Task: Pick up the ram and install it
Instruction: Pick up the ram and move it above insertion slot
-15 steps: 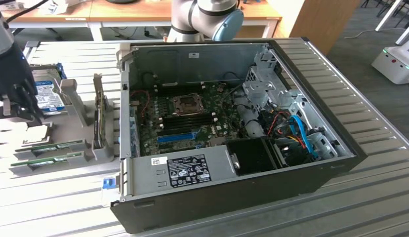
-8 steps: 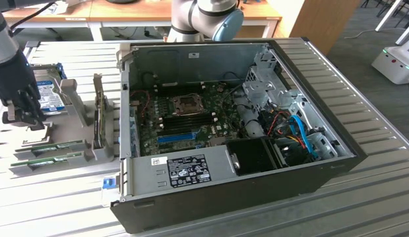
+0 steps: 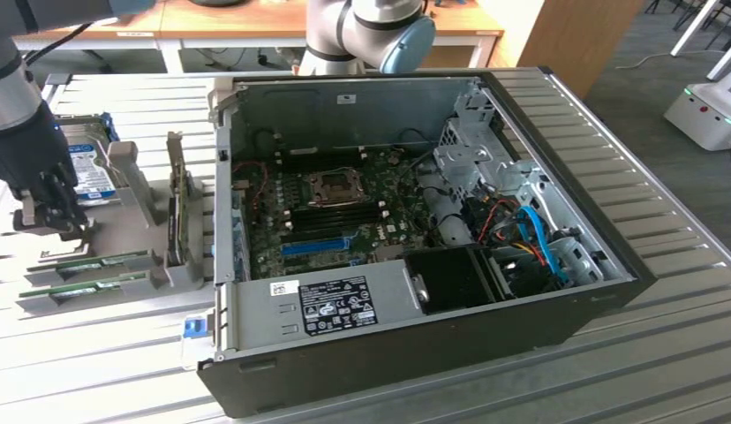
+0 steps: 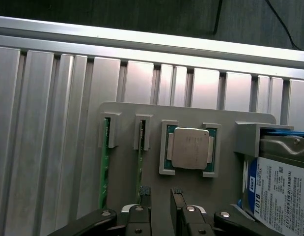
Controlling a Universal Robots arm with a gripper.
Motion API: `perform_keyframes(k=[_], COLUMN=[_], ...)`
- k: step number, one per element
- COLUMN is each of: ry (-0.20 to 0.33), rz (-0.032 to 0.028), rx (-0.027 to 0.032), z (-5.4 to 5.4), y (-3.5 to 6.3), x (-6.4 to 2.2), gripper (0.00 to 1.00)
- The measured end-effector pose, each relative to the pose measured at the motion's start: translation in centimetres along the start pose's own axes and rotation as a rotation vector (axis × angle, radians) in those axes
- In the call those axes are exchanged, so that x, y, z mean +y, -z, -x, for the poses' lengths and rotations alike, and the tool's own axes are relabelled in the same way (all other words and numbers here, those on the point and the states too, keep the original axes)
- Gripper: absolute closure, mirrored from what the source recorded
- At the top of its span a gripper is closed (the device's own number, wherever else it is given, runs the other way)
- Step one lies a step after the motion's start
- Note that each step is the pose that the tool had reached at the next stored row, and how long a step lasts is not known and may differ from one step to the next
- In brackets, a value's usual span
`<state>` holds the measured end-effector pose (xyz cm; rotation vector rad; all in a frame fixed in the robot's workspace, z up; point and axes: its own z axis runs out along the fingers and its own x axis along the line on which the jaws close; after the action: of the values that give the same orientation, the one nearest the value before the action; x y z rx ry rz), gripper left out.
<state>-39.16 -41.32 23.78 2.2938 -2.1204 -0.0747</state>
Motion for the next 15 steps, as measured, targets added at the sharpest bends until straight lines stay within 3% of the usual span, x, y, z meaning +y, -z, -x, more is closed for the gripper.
perform_keyframes(k=[4, 15], ry=[0.000, 0.000], rz=[0.0000, -0.0001], rx=[0.0000, -0.0005], z=[-0.02, -0.51], y=[-0.63, -0.63], x=[-0.03, 0.01], gripper=[0.70, 0.70])
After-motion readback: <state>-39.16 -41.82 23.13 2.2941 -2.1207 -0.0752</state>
